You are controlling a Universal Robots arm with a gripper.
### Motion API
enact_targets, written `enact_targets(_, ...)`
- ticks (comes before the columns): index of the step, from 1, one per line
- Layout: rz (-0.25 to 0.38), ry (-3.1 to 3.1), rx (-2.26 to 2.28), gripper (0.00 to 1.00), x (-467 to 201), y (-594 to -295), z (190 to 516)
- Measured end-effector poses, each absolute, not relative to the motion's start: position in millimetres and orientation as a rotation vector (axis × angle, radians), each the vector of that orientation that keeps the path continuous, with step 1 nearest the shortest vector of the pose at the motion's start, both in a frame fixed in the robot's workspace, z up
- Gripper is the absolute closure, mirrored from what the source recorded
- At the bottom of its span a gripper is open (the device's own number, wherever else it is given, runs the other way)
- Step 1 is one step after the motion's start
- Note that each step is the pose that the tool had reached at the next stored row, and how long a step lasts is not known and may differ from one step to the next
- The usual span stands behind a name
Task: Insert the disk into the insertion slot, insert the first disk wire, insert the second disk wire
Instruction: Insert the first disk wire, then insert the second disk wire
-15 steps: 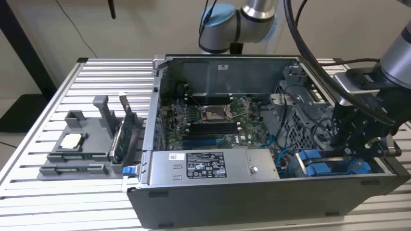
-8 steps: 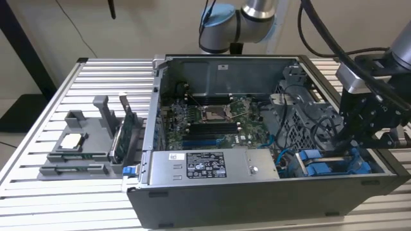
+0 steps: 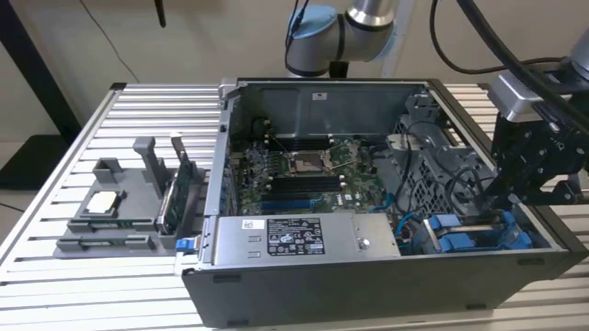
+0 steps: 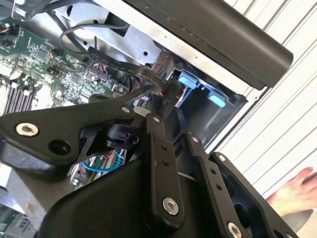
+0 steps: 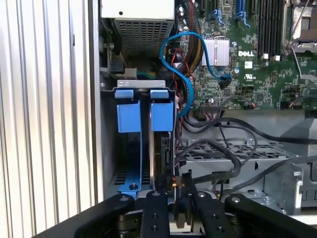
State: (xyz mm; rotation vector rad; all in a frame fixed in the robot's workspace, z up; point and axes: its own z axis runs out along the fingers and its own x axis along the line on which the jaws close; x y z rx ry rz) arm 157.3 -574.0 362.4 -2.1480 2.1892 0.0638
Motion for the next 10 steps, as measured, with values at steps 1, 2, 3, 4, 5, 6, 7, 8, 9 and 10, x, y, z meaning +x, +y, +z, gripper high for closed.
enact_targets(1, 0.064, 2.189, -2.148, 0.74, 157.3, -574.0, 362.4)
enact_targets(2, 0.064, 2.189, -2.148, 0.74, 157.3, -574.0, 362.4)
enact_targets(3, 0.064, 2.189, -2.148, 0.74, 157.3, -574.0, 362.6)
enact_targets(4, 0.064, 2.189, -2.148, 0.74, 157.3, -574.0, 362.7)
enact_targets(5, 0.064, 2.189, -2.148, 0.74, 157.3, -573.9, 362.8)
enact_targets(6, 0.063, 2.189, -2.148, 0.74, 157.4, -573.6, 362.9)
enact_targets(7, 0.063, 2.189, -2.148, 0.74, 157.6, -573.1, 362.9)
enact_targets(8, 0.063, 2.190, -2.148, 0.74, 157.7, -572.6, 362.9)
enact_targets(9, 0.064, 2.190, -2.149, 0.74, 157.6, -571.9, 363.3)
enact_targets(10, 0.064, 2.191, -2.150, 0.74, 157.7, -571.1, 364.8)
